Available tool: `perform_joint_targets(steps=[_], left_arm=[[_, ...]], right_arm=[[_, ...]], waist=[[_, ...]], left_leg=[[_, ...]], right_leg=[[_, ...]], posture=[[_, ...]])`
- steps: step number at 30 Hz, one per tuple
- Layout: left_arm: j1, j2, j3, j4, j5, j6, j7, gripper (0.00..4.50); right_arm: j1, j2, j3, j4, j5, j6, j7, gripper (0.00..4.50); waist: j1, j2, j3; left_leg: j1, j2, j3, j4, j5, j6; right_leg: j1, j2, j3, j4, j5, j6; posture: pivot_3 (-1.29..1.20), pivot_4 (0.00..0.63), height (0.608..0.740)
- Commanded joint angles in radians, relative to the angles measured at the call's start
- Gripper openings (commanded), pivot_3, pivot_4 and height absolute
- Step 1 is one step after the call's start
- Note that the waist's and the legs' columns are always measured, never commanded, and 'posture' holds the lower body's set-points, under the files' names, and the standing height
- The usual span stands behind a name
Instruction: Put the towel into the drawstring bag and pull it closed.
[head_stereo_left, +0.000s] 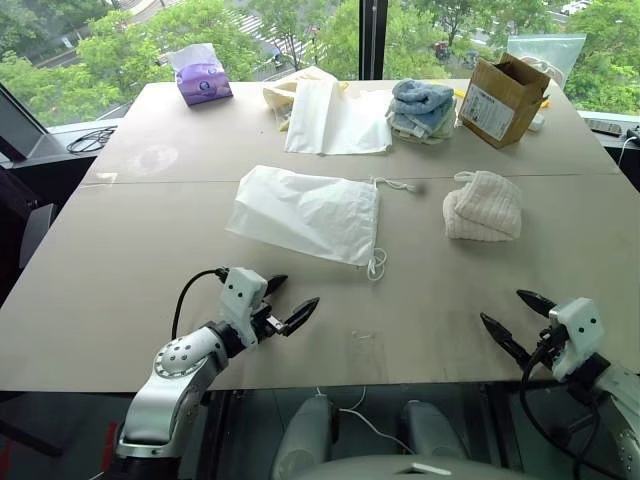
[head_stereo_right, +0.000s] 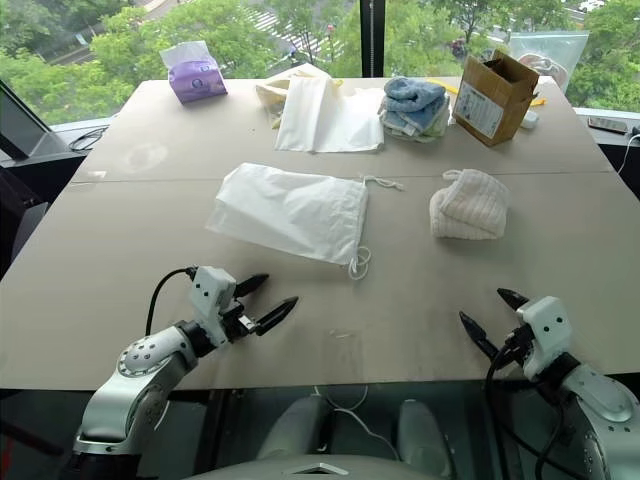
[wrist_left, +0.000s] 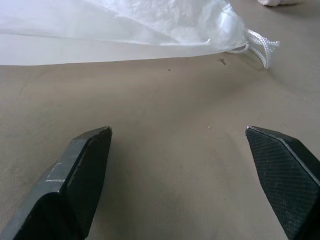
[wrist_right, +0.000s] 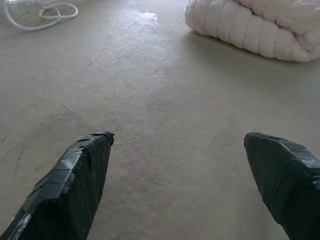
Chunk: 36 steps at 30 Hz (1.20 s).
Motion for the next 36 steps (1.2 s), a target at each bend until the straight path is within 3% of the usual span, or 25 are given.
perform_joint_targets(steps=[1,24,32,36], left_arm=[[0.006,0.008,0.011,-0.006,0.003,-0.015,-0.001,4.44],[0.015,0.011,-0.010,-0.052,-0.024,0.000,-0.023,4.44],[-0.075,0.016,-0.089,-0.161,-0.089,0.124,-0.043,4.44],[-0.140,-0.002,-0.144,-0.194,-0.107,0.192,-0.023,4.44]], right_arm=[[-0.009,-0.009,-0.033,-0.002,0.015,-0.030,0.020,4.50],[-0.028,-0.004,-0.025,-0.009,-0.001,-0.022,0.024,4.50],[-0.040,0.000,-0.024,-0.047,0.089,-0.056,0.127,4.50],[-0.028,0.001,-0.034,-0.099,0.222,-0.054,0.231,4.50]], waist=[[0.000,0.000,0.000],[0.000,0.000,0.000],[0.001,0.000,0.000],[0.000,0.000,0.000]], left_leg=[[0.000,0.000,0.000,0.000,0.000,0.000],[0.000,0.000,0.001,0.000,0.000,0.000],[0.000,0.000,0.001,0.000,0.000,0.000],[-0.001,0.000,0.000,0.000,0.000,0.000]], right_leg=[[0.000,0.000,0.000,0.000,0.000,0.000],[0.000,0.000,0.001,0.000,0.000,0.000],[0.000,0.000,0.000,0.000,0.000,0.000],[0.000,0.000,0.000,0.000,0.000,0.000]], posture=[[0.00,0.150,0.740],[0.00,0.150,0.740],[0.00,0.150,0.740],[0.00,0.150,0.740]])
